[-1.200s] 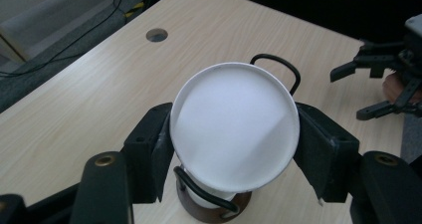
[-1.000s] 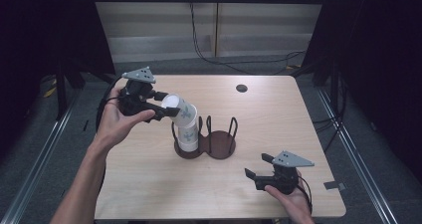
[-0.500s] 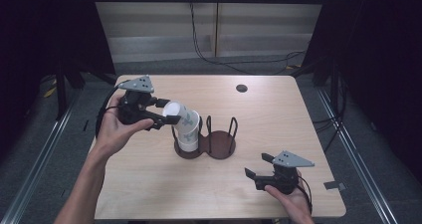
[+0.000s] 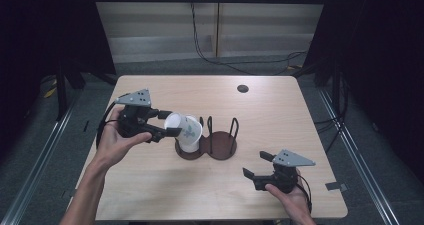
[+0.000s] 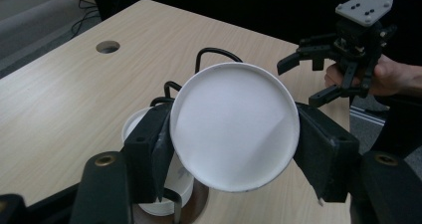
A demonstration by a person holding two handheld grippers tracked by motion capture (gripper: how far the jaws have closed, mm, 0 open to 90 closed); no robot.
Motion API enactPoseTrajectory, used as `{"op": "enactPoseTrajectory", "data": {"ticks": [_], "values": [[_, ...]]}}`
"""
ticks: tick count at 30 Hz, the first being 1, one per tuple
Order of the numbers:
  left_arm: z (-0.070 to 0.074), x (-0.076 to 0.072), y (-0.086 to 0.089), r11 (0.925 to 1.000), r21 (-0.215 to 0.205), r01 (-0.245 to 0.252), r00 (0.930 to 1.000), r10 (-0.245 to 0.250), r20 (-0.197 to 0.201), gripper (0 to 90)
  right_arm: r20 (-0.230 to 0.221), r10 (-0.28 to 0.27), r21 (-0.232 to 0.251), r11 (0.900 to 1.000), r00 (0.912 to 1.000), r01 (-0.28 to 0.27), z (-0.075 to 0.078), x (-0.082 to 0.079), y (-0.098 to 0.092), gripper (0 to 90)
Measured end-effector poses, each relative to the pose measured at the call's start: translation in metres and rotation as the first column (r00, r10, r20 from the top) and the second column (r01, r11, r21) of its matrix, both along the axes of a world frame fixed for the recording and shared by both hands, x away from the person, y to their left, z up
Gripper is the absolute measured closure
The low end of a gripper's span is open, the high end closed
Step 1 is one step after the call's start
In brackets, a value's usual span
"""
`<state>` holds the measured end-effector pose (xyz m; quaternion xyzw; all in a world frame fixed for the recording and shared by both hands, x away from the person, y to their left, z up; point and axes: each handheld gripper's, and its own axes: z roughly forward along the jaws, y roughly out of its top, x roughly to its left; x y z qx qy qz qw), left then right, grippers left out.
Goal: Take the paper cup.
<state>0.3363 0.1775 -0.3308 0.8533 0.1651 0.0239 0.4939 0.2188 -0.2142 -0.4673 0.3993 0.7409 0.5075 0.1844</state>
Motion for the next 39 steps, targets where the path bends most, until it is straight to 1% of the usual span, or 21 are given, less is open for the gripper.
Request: {"op": "enactPoseTrajectory", "data": {"ticks": [2, 5, 6, 8, 9, 14, 16, 18, 19, 20, 21, 22, 24, 26, 28, 30, 31, 34, 35, 37, 39], "values": [[-0.004, -0.003, -0.001, 0.9999, 0.010, 0.004, 1.0000, -0.004, 0.000, 36.6, 0.011, 0.017, 0.007, 1.000, 0.9998, -0.017, 0.003, 0.000, 0.001, 13.7], [-0.008, -0.009, 0.002, 1.0000, -0.005, 0.004, 1.0000, -0.004, -0.005, 36.6, 0.020, 0.037, 0.014, 0.999, 0.9991, -0.038, 0.007, 0.000, 0.006, 13.9], [-0.011, -0.011, 0.003, 0.9999, -0.013, 0.010, 0.9998, -0.011, -0.015, 36.6, 0.019, 0.047, 0.017, 0.999, 0.9987, -0.047, 0.010, 0.000, 0.008, 14.1], [-0.015, -0.014, 0.004, 1.0000, 0.003, 0.005, 0.9999, -0.005, -0.012, 36.6, 0.028, 0.076, 0.030, 0.997, 0.9967, -0.077, 0.014, 0.000, 0.014, 15.2], [-0.017, -0.016, 0.005, 1.0000, 0.001, 0.009, 0.9997, -0.009, -0.022, 36.6, 0.031, 0.097, 0.032, 0.995, 0.9948, -0.098, 0.016, 0.000, 0.017, 15.2], [-0.026, -0.022, 0.003, 0.9998, -0.001, 0.022, 0.9992, -0.022, -0.034, 36.6, 0.054, 0.170, 0.037, 0.984, 0.9840, -0.172, 0.026, 0.004, 0.036, 15.9], [-0.029, -0.025, 0.001, 0.9994, 0.010, 0.032, 0.9989, -0.032, -0.034, 36.5, 0.061, 0.196, 0.037, 0.979, 0.9788, -0.198, 0.030, 0.007, 0.044, 19.0], [-0.032, -0.028, -0.001, 0.9994, 0.023, 0.027, 0.9994, -0.027, -0.021, 36.6, 0.061, 0.225, 0.045, 0.973, 0.9725, -0.228, 0.033, 0.010, 0.051, 20.4], [-0.033, -0.030, -0.002, 0.9992, 0.027, 0.030, 0.9993, -0.030, -0.024, 36.6, 0.062, 0.243, 0.044, 0.968, 0.9680, -0.246, 0.035, 0.011, 0.055, 21.3], [-0.034, -0.032, -0.003, 0.9988, 0.024, 0.042, 0.9987, -0.041, -0.030, 36.6, 0.063, 0.252, 0.038, 0.966, 0.9658, -0.254, 0.036, 0.012, 0.058, 21.4], [-0.035, -0.033, -0.005, 0.9985, 0.033, 0.045, 0.9986, -0.044, -0.031, 36.7, 0.062, 0.262, 0.036, 0.964, 0.9631, -0.264, 0.037, 0.013, 0.062, 21.5], [-0.036, -0.033, -0.006, 0.9981, 0.043, 0.045, 0.9984, -0.044, -0.035, 36.7, 0.060, 0.273, 0.035, 0.961, 0.9600, -0.276, 0.038, 0.014, 0.065, 21.5], [-0.038, -0.034, -0.007, 0.9983, 0.027, 0.052, 0.9979, -0.051, -0.039, 36.7, 0.060, 0.291, 0.035, 0.956, 0.9550, -0.293, 0.039, 0.016, 0.070, 21.3], [-0.040, -0.035, -0.008, 0.9982, 0.021, 0.056, 0.9976, -0.055, -0.041, 36.7, 0.066, 0.297, 0.044, 0.953, 0.9526, -0.300, 0.039, 0.018, 0.074, 19.0], [-0.043, -0.037, -0.010, 0.9971, 0.006, 0.076, 0.9954, -0.075, -0.060, 36.7, 0.075, 0.301, 0.058, 0.951, 0.9508, -0.305, 0.039, 0.019, 0.078, 17.3], [-0.045, -0.039, -0.012, 0.9963, 0.020, 0.084, 0.9950, -0.082, -0.057, 36.7, 0.081, 0.311, 0.069, 0.946, 0.9470, -0.316, 0.037, 0.019, 0.082, 15.9], [-0.046, -0.040, -0.012, 0.9958, 0.020, 0.090, 0.9941, -0.089, -0.062, 36.7, 0.081, 0.315, 0.073, 0.944, 0.9455, -0.321, 0.036, 0.019, 0.083, 15.3], [-0.050, -0.043, -0.015, 0.9944, 0.032, 0.101, 0.9929, -0.098, -0.068, 36.8, 0.079, 0.335, 0.072, 0.937, 0.9387, -0.341, 0.033, 0.018, 0.088, 14.6], [-0.051, -0.044, -0.016, 0.9938, 0.029, 0.108, 0.9915, -0.105, -0.076, 36.8, 0.079, 0.341, 0.074, 0.935, 0.9368, -0.347, 0.031, 0.018, 0.089, 14.0], [-0.054, -0.045, -0.019, 0.9934, 0.019, 0.113, 0.9901, -0.111, -0.086, 36.8, 0.076, 0.344, 0.072, 0.934, 0.9360, -0.349, 0.029, 0.018, 0.090, 13.8], [-0.056, -0.045, -0.020, 0.9947, -0.001, 0.103, 0.9912, -0.103, -0.084, 36.8, 0.069, 0.353, 0.071, 0.931, 0.9329, -0.358, 0.026, 0.019, 0.092, 13.8]]}}
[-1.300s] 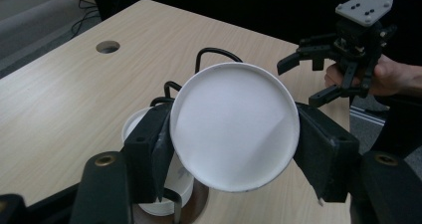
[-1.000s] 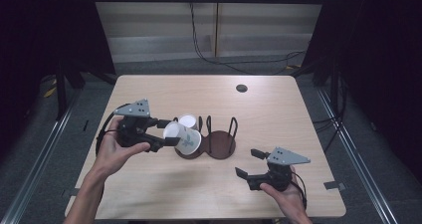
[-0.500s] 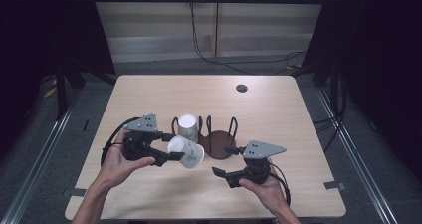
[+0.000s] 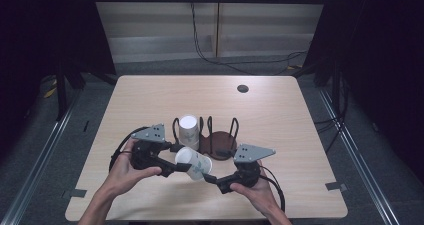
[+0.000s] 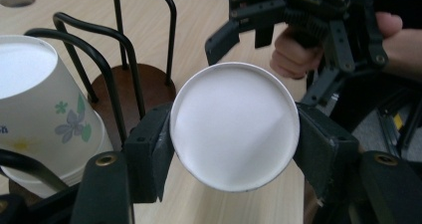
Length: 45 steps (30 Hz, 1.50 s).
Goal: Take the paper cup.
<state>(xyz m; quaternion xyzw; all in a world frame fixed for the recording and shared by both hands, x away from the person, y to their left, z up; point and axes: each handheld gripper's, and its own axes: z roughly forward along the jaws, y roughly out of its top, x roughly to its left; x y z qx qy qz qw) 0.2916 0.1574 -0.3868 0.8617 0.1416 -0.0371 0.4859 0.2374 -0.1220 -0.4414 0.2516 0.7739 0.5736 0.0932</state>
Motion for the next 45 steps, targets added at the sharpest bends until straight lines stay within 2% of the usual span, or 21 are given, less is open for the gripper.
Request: {"op": "enactPoseTrajectory", "data": {"ticks": [4, 7, 16, 18, 24, 33, 38, 40, 42, 45], "values": [[-0.005, -0.002, -0.005, 0.9998, -0.012, 0.018, 0.9995, -0.018, -0.026, 36.9, -0.003, 0.018, -0.012, 1.000, 0.9998, -0.018, -0.004, 0.000, 0.003, 13.9], [-0.006, -0.004, -0.010, 0.9994, -0.004, 0.033, 0.9991, -0.033, -0.026, 36.8, -0.004, 0.025, -0.019, 1.000, 0.9997, -0.025, -0.007, 0.000, 0.007, 13.9], [-0.004, -0.009, -0.019, 0.9978, -0.017, 0.064, 0.9973, -0.065, -0.033, 36.9, -0.003, 0.057, -0.026, 0.998, 0.9984, -0.057, -0.015, -0.003, 0.015, 14.7], [-0.004, -0.009, -0.019, 0.9977, -0.032, 0.060, 0.9977, -0.061, -0.030, 36.9, -0.005, 0.060, -0.019, 0.998, 0.9982, -0.060, -0.017, -0.003, 0.016, 15.7], [-0.008, -0.006, -0.015, 0.9975, -0.035, 0.061, 0.9965, -0.063, -0.056, 36.9, -0.011, 0.057, -0.008, 0.998, 0.9983, -0.057, -0.022, -0.003, 0.016, 19.6], [-0.011, -0.003, -0.011, 0.9972, -0.048, 0.058, 0.9951, -0.062, -0.078, 36.3, 0.003, 0.058, -0.026, 0.998, 0.9983, -0.058, -0.019, -0.003, 0.014, 22.1], [-0.011, -0.004, -0.011, 0.9978, -0.045, 0.048, 0.9960, -0.052, -0.073, 35.2, 0.006, 0.062, -0.033, 0.998, 0.9980, -0.062, -0.018, -0.004, 0.015, 23.7], [-0.011, -0.004, -0.011, 0.9982, -0.047, 0.038, 0.9965, -0.041, -0.073, 33.2, 0.006, 0.066, -0.034, 0.997, 0.9978, -0.065, -0.017, -0.003, 0.015, 24.0], [-0.011, -0.003, -0.011, 0.9971, -0.068, 0.034, 0.9938, -0.041, -0.103, 25.7, 0.009, 0.066, -0.036, 0.997, 0.9977, -0.066, -0.016, -0.003, 0.014, 24.2], [-0.010, -0.003, -0.011, 0.9973, -0.065, 0.034, 0.9944, -0.041, -0.097, 23.3, 0.003, 0.071, -0.041, 0.997, 0.9975, -0.071, -0.015, -0.003, 0.013, 24.2]]}}
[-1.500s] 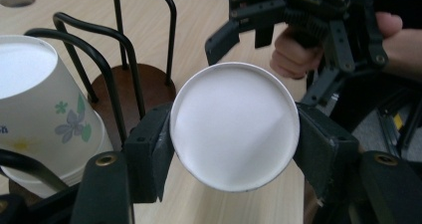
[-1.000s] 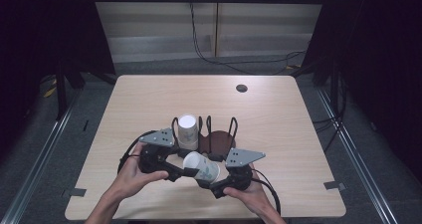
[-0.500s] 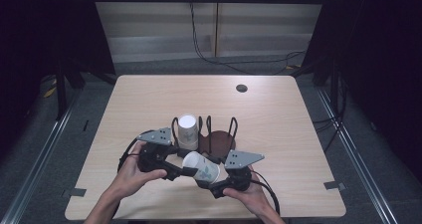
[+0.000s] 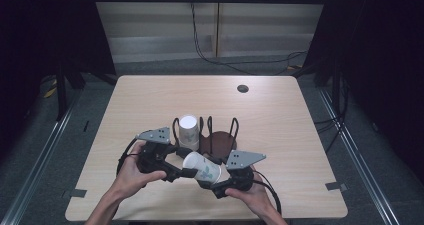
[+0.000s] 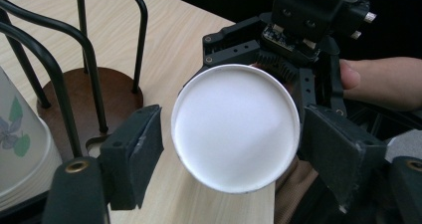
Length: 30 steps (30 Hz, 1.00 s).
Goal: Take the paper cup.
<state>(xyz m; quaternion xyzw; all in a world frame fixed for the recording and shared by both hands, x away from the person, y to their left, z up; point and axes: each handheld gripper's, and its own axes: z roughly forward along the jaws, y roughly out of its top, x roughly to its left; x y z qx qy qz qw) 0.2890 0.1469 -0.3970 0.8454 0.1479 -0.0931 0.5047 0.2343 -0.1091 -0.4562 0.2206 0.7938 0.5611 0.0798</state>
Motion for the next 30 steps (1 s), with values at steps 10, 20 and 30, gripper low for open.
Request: {"op": "enactPoseTrajectory", "data": {"ticks": [10, 20, 30], "values": [[0.007, 0.001, 0.006, 0.9994, 0.021, -0.028, 0.9985, 0.027, 0.047, 16.6, -0.012, -0.021, -0.029, 0.999, 0.9997, 0.021, 0.005, 0.004, -0.006, 24.3], [0.015, -0.002, 0.015, 0.9964, 0.072, -0.045, 0.9916, 0.036, 0.124, 20.6, -0.024, -0.027, -0.057, 0.998, 0.9993, 0.025, 0.014, 0.006, -0.013, 25.5], [0.014, -0.001, 0.032, 0.9921, 0.078, -0.098, 0.9788, 0.082, 0.187, 17.4, -0.074, -0.008, -0.136, 0.991, 0.9972, -0.003, 0.034, 0.017, -0.021, 27.0]]}}
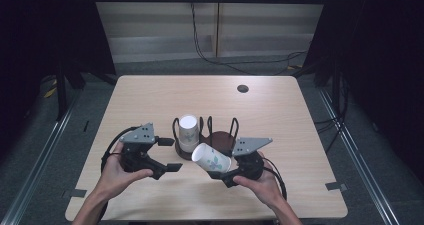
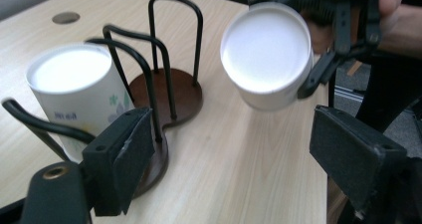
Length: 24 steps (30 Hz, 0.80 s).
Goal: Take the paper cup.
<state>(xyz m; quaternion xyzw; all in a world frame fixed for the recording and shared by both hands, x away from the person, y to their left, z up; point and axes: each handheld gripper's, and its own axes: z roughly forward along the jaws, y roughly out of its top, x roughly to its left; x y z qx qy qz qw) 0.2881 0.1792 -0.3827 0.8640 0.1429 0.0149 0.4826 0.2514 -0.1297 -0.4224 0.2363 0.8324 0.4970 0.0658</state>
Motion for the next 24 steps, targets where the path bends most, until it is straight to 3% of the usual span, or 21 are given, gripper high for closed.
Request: {"op": "enactPoseTrajectory", "data": {"ticks": [3, 5, 7, 13, 15, 20, 24], "values": [[-0.011, -0.001, -0.001, 0.9983, 0.055, 0.018, 0.9997, -0.016, -0.020, 17.6, -0.013, 0.000, -0.038, 0.999, 0.9999, -0.001, 0.004, 0.004, 0.001, 27.0], [-0.012, -0.001, -0.001, 0.9986, 0.049, 0.019, 0.9997, -0.019, -0.014, 18.0, -0.017, -0.005, -0.021, 1.000, 0.9998, 0.005, 0.007, 0.008, 0.001, 27.3], [-0.012, -0.001, 0.000, 0.9986, 0.053, 0.010, 0.9999, -0.009, -0.005, 18.7, -0.003, -0.009, -0.051, 0.999, 1.0000, 0.009, 0.009, 0.009, 0.003, 27.5], [-0.015, -0.002, 0.002, 0.9977, 0.067, -0.001, 1.0000, 0.001, 0.000, 18.9, -0.051, 0.036, -0.137, 0.990, 0.9980, -0.043, 0.015, 0.015, 0.010, 28.0], [-0.017, -0.003, 0.002, 0.9953, 0.097, -0.006, 0.9998, 0.004, 0.018, 20.3, -0.057, 0.043, -0.142, 0.989, 0.9975, -0.051, 0.017, 0.017, 0.012, 28.2], [-0.023, -0.003, -0.002, 0.9912, 0.132, -0.007, 0.9999, 0.005, 0.014, 20.0, -0.073, 0.060, -0.160, 0.985, 0.9955, -0.071, 0.017, 0.020, 0.017, 28.7], [-0.027, -0.004, -0.004, 0.9900, 0.141, 0.005, 1.0000, -0.006, 0.002, 19.8, -0.104, 0.091, -0.209, 0.972, 0.9904, -0.111, 0.015, 0.022, 0.022, 28.8]]}}
